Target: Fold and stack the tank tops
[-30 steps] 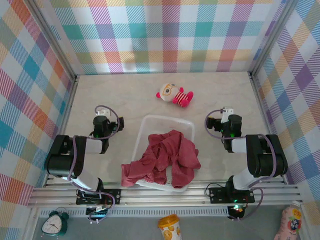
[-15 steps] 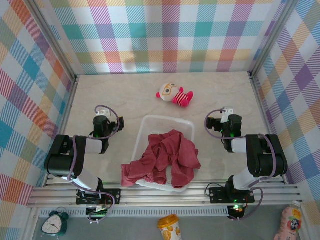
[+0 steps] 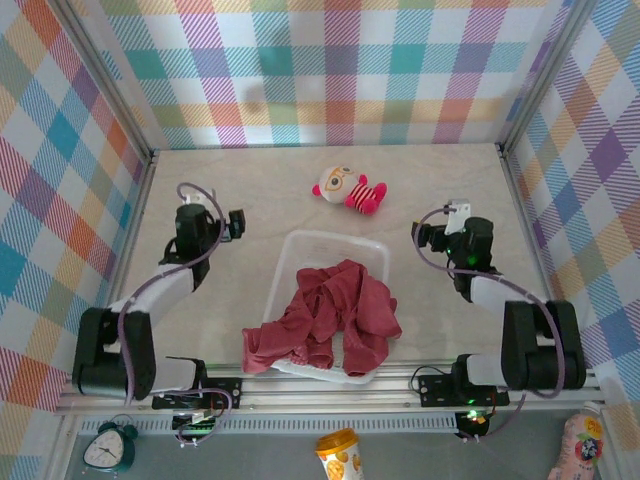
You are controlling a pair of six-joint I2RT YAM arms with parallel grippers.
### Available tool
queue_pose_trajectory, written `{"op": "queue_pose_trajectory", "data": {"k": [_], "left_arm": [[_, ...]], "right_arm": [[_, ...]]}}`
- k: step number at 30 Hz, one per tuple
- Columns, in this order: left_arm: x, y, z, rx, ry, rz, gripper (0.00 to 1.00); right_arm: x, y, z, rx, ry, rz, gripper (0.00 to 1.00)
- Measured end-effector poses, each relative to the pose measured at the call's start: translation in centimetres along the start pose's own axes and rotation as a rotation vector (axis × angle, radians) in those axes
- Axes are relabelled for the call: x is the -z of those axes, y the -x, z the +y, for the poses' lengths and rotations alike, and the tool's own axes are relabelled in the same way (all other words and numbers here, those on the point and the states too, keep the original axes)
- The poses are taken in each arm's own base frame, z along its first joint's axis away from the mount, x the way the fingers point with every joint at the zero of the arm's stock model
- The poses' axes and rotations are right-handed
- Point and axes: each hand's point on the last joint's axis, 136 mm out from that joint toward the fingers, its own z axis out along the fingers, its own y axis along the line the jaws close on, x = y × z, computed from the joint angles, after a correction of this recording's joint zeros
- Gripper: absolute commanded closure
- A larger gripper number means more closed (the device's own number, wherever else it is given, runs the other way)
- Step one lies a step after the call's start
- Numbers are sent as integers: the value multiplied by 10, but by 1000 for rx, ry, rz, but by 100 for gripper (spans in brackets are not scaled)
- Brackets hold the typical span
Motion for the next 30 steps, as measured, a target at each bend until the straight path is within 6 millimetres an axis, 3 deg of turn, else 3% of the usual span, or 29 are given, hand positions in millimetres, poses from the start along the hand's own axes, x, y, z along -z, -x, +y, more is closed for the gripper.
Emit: {"op": "queue_pose_trajectory", "data": {"k": [2,5,8,13,18,20,23,27,30], "left_arm": [[13,23,-19,18,-28,9,0],[30,32,-55,34,-100,65,0],[45,12,-84,54,-162,187,1],[72,-44,-114,88,-234,429,12],[100,-84,-132,75,-253,602,31],[109,-96,-136,72,-253,655,33],[113,-109,-141,72,-240,699,38],[112,-129,-143,38,-194,756,51],[105,-146,-140,0,-140,794,70]], "right_arm": [[6,18,10,-9,48,-16,1],[12,41,29,-35,139,-12,1],[17,55,51,-56,220,36,1],[34,59,93,-78,346,169,1],[57,41,137,-87,465,347,1],[68,28,157,-77,517,419,2],[85,4,184,-54,580,528,4],[102,-23,213,-21,638,643,6],[107,-44,230,19,651,715,9]]}}
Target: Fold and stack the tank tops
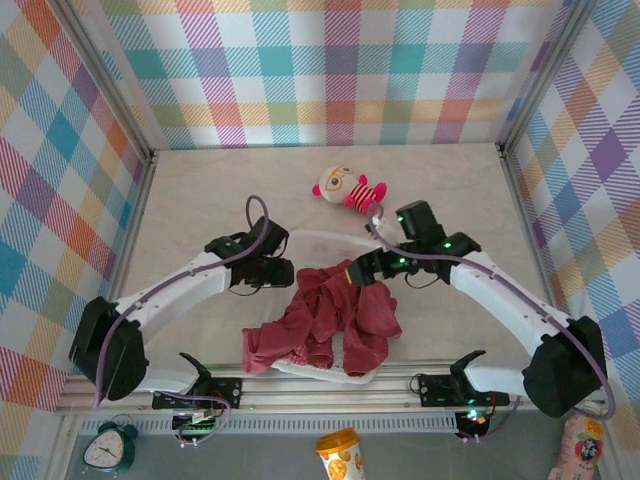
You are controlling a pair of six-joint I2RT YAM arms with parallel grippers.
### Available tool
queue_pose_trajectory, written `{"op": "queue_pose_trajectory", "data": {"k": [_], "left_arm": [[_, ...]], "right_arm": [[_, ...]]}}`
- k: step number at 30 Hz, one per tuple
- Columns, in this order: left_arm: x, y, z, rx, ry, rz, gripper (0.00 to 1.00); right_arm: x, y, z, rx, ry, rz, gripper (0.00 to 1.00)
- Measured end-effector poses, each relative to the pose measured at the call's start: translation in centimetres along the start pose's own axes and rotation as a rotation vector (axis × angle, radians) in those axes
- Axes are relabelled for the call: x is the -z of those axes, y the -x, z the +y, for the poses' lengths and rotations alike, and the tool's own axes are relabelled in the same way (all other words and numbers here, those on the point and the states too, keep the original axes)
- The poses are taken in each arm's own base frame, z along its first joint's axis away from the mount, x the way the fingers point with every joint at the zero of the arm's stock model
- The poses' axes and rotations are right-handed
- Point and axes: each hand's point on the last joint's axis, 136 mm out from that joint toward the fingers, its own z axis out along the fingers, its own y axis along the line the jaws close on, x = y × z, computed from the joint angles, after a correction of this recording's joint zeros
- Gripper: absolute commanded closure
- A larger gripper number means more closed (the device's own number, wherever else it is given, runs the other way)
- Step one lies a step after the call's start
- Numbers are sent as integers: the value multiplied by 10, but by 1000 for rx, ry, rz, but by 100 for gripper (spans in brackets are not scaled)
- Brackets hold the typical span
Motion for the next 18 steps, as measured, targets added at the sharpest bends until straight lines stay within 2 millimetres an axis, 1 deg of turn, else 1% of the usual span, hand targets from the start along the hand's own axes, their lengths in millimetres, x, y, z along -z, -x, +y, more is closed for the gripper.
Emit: {"op": "queue_pose_trajectory", "data": {"k": [2,4,5,6,11,14,18], "left_arm": [[-7,-4,4,-4,34,20,73],[-9,-5,6,-10,56,23,75],[-9,-5,7,-11,67,23,77],[-9,-5,8,-11,72,23,81],[-6,-10,10,-29,90,41,86],[-6,-10,9,-32,90,43,87],[-5,-10,9,-32,91,43,88]], "right_arm": [[-13,-9,4,7,-12,53,12],[-25,-16,6,14,-31,99,15],[-32,-17,7,20,-43,121,17],[-37,-18,7,26,-53,135,18],[-66,-23,4,54,-126,213,29],[-84,-21,1,78,-177,253,33],[-106,-18,-6,111,-237,283,43]]}}
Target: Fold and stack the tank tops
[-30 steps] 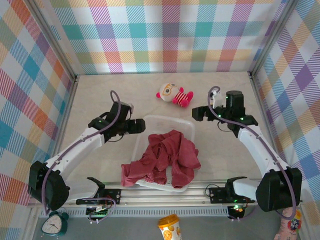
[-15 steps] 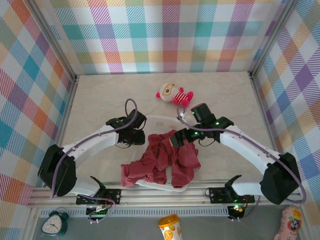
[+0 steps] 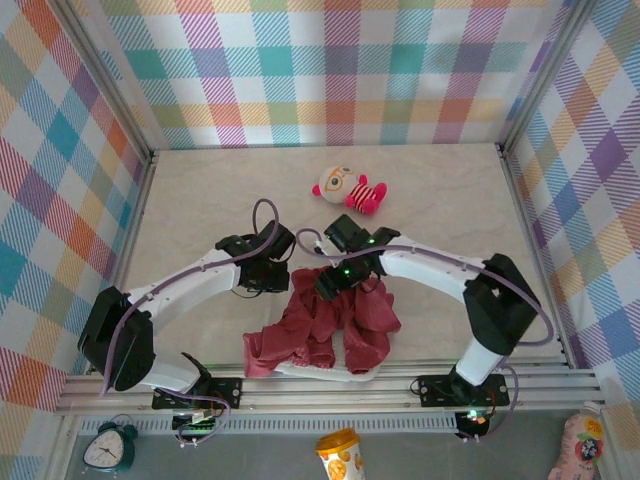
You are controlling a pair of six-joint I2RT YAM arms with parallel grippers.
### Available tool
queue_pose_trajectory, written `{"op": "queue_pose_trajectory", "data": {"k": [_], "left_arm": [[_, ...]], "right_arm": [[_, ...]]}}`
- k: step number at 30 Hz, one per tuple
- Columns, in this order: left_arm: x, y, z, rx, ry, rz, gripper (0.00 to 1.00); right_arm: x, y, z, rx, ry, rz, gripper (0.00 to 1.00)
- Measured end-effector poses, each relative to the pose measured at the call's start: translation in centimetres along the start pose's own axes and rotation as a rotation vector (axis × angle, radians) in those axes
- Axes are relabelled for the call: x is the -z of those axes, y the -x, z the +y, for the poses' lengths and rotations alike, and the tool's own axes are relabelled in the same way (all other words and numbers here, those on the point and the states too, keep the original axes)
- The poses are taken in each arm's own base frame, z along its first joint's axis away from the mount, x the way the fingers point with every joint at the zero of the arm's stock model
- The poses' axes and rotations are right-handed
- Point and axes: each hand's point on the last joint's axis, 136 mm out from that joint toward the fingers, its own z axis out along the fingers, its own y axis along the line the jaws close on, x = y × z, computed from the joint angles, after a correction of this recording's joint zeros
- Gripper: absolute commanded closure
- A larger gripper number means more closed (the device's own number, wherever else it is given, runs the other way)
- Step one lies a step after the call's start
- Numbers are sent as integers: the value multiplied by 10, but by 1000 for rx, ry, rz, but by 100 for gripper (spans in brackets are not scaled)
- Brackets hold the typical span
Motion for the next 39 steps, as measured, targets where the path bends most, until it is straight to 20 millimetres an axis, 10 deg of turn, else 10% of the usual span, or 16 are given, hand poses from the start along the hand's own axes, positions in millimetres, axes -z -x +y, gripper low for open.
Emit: {"op": "queue_pose_trajectory", "data": {"k": [8,12,25,34,39], "left_arm": [[6,1,7,-13,28,-17,91],[9,3,15,-34,58,-33,92],[13,53,119,51,148,-35,91],[13,102,223,204,258,-49,89],[12,132,269,286,291,-66,89]], "right_arm": [[-15,1,-15,18,-96,43,92],[1,9,-17,-1,-105,-4,99],[241,110,-16,-21,-74,-649,100],[369,120,-51,-7,-242,-893,100],[404,113,-46,20,-270,-961,100]]}}
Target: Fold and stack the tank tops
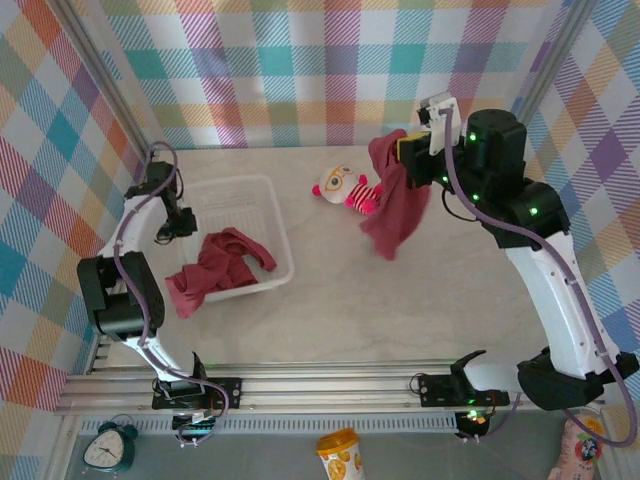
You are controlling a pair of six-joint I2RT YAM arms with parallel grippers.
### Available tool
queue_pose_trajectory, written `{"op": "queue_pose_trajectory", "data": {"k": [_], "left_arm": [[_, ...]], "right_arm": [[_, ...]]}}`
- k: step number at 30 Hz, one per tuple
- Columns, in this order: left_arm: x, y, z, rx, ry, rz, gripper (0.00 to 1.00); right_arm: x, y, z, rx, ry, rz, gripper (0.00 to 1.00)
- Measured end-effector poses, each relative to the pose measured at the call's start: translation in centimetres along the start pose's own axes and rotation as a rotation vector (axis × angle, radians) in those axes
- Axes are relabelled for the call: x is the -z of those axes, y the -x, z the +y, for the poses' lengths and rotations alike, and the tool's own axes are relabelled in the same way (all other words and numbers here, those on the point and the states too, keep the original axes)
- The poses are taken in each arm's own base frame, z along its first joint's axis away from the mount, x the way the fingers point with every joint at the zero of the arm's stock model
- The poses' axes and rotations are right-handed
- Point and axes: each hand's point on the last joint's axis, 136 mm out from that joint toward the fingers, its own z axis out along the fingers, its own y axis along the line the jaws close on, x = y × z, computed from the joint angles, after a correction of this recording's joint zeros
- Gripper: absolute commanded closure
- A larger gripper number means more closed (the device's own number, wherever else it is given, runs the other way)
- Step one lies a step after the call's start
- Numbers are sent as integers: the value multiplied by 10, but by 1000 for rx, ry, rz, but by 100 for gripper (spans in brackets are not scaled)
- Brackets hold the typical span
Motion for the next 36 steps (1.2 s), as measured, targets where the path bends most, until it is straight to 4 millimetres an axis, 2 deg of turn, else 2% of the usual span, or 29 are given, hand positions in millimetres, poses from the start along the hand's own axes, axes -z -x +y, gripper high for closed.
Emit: {"op": "queue_pose_trajectory", "data": {"k": [2,4,9,12,15,25,30,33,36], "left_arm": [[-7,16,10,39,2,-5,88],[-16,29,17,72,3,-5,88],[-39,55,23,199,12,1,89],[-48,67,17,338,-15,3,89],[-50,74,8,489,-45,-7,89],[-51,85,-23,800,-51,-36,91],[-51,89,-34,958,-68,-57,89],[-52,92,-41,1025,-80,-68,84],[-53,96,-47,1080,-100,-77,74]], "right_arm": [[3,-3,3,-4,14,5,100],[0,-14,6,-24,38,29,100],[-27,-75,17,-139,113,177,100],[-41,-112,28,-232,171,268,100],[-51,-137,38,-318,223,325,100],[-81,-172,68,-472,376,396,99],[-97,-191,75,-507,404,443,98],[-104,-196,76,-511,415,454,97],[-108,-197,79,-515,438,456,95]]}}
